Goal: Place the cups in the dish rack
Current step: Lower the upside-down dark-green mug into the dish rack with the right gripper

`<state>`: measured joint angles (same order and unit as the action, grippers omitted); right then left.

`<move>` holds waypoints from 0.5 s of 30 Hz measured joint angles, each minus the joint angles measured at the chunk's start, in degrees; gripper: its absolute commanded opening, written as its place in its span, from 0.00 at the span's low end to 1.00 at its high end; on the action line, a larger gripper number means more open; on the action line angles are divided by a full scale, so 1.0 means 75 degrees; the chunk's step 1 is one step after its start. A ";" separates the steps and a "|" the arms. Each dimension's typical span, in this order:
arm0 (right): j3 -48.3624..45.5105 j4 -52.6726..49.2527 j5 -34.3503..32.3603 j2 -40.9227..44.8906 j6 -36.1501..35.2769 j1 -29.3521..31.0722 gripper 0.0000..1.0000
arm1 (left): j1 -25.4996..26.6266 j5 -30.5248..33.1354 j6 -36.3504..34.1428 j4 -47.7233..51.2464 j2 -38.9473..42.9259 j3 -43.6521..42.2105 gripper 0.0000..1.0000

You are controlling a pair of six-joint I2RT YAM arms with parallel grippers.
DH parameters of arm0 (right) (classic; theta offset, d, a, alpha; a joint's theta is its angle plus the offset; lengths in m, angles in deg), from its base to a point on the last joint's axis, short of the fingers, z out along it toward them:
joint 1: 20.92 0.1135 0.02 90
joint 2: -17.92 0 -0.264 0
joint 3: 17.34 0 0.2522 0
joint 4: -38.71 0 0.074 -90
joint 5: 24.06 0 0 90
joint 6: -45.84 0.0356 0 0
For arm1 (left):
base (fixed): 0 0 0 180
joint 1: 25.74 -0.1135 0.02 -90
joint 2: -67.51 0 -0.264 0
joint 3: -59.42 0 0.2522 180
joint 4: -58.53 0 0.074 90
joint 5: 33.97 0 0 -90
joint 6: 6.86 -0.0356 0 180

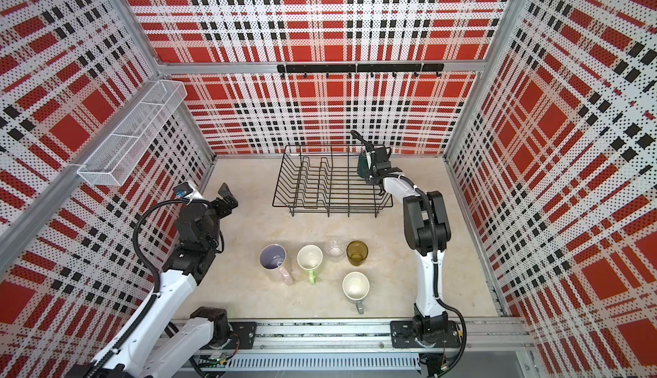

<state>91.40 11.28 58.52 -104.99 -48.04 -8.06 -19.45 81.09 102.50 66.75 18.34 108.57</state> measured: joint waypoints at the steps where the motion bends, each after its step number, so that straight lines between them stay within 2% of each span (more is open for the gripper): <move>1: 0.0000 -0.0003 0.0009 0.0000 -0.0038 -0.0023 0.14 | -0.0023 -0.0020 0.0000 0.0003 0.0000 0.0000 0.98; 5: 0.0000 -0.0015 0.0020 0.0000 -0.0189 -0.0047 0.22 | -0.0064 -0.0064 0.0000 0.0003 0.0000 -0.0003 0.98; 15: 0.0000 -0.0038 -0.0035 0.0000 -0.0498 -0.0047 0.31 | -0.0070 -0.0128 0.0029 0.0000 0.0000 -0.0029 0.98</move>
<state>91.40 10.99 58.26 -104.99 -51.78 -8.41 -19.98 80.13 102.71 66.75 18.34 108.36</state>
